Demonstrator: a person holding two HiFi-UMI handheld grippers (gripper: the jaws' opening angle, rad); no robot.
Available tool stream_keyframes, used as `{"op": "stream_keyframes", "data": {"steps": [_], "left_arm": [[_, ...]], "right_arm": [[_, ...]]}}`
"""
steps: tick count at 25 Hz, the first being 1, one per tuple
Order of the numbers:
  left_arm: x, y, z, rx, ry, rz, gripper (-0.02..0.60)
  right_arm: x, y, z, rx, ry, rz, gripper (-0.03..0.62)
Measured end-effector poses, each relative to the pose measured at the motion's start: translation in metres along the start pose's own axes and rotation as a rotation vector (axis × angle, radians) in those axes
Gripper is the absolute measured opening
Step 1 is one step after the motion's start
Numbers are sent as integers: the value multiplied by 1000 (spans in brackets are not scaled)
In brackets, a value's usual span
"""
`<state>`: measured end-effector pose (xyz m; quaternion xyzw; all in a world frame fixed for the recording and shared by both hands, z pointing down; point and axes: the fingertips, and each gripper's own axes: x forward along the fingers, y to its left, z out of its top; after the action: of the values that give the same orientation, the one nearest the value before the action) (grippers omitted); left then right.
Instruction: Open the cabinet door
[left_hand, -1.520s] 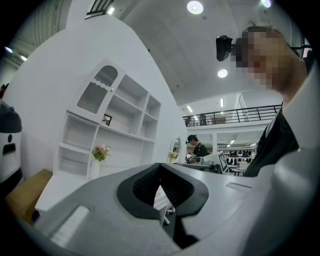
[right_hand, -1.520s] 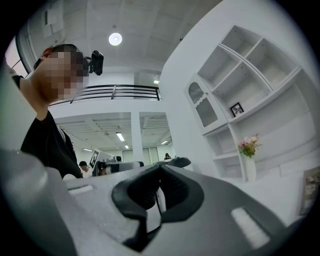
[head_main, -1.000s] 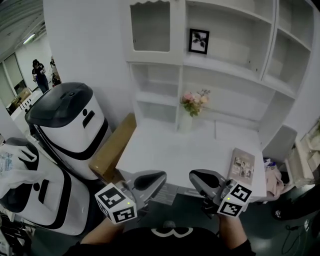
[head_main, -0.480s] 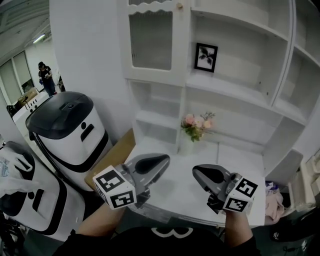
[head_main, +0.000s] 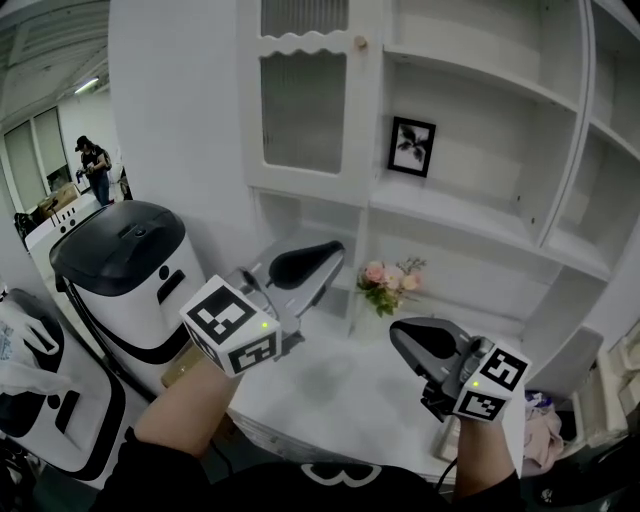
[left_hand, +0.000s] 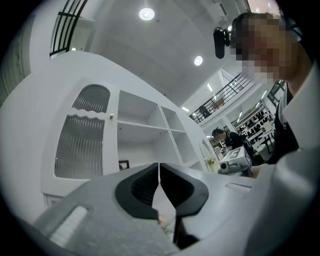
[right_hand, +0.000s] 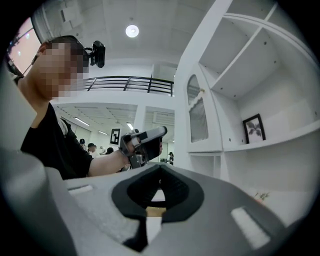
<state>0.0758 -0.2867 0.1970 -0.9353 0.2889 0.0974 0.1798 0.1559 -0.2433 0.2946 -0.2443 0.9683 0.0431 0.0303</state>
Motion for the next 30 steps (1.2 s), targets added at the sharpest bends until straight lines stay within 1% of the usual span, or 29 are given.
{"op": "stream_keyframes", "data": {"steps": [3,7,10,11,13,17,22,24,25,27,30], "left_arm": [[16,19,21,72,-27,23,9],[36,42,43,185,-54,29,11],[50,62,57,253,-62,26,15],[55,69,62,273,-65,22,23],[67,84,72,307,-72,13,62],[97,111,92,374,-73,3,117],[133,135,113,423,-64,-25,147],[146,145,119,476,-54,-9,167],[152,151,122,508,-52,11,178],[163,164,129,562,-55,55,179],[174,183,139,602,-61,98,179]], "right_arm": [[2,-7,10,-26,0,-8,2],[6,-20,30,-71,-18,-41,2],[9,-32,42,-98,-21,-72,2],[9,-36,45,-106,-18,-84,2],[8,-46,51,-118,-15,-116,2],[3,-66,71,-126,-41,-211,2],[1,-79,95,-158,-59,-286,2],[1,-84,100,-163,-60,-311,2],[1,-86,103,-165,-60,-321,2],[3,-88,106,-173,-54,-335,2],[8,-89,105,-179,-40,-348,2]]}}
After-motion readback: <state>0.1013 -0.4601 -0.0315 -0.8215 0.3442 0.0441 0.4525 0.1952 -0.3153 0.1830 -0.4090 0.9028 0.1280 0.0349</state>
